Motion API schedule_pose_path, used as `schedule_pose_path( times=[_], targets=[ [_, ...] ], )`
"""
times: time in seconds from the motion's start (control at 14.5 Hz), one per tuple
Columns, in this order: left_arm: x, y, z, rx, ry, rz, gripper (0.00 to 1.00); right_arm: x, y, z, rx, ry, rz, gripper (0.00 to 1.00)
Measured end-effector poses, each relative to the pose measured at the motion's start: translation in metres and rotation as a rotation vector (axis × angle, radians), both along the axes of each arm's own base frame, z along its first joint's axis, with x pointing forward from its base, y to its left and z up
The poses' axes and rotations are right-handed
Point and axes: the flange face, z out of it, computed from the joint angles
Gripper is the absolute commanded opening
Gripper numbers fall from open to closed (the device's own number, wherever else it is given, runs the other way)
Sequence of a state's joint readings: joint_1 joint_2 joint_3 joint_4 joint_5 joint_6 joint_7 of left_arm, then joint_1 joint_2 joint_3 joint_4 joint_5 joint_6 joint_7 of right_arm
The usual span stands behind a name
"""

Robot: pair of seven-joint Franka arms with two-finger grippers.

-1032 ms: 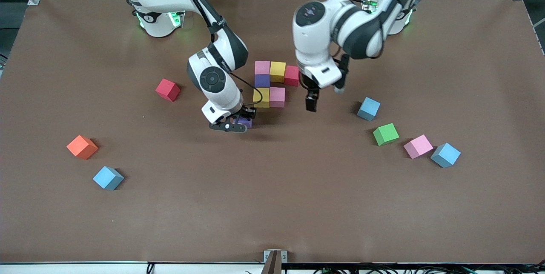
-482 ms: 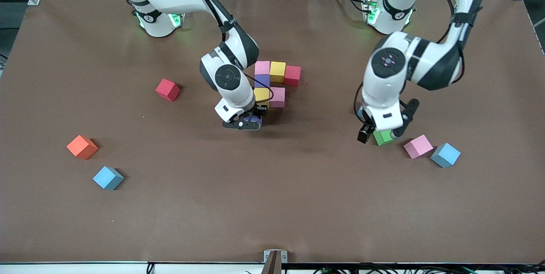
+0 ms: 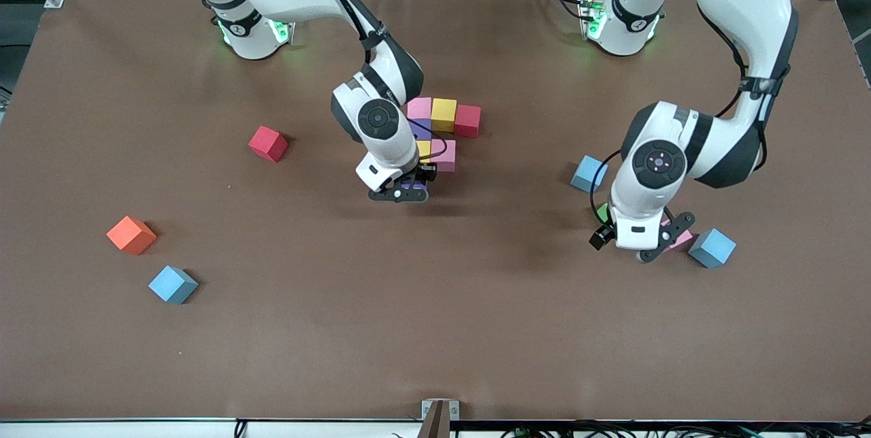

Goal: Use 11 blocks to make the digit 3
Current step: 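Grasp the green block with the left gripper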

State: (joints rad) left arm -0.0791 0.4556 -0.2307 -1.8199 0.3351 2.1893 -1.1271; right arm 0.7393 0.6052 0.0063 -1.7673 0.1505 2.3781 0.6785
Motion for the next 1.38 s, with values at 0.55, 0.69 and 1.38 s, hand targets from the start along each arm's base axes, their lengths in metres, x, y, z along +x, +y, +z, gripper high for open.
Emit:
schedule_pose_path(
  times=[0.55,0.69,1.38],
  targets=[
    [0.007,0.024,-0.016,-0.035,0.06,-0.137,1.0,0.0,0.001,-0.001,-0.006,-0.004,0.003,0.07],
    [0.007,0.028,-0.018,-0.044,0.074,-0.172,1.0,0.0,0.001,-0.001,-0.007,-0.003,-0.006,0.07],
    [-0.005,0.05,-0.045,-0.107,0.104,-0.354,1.0,-0.008,0.01,-0.001,-0.009,-0.001,-0.014,0.07]
  ],
)
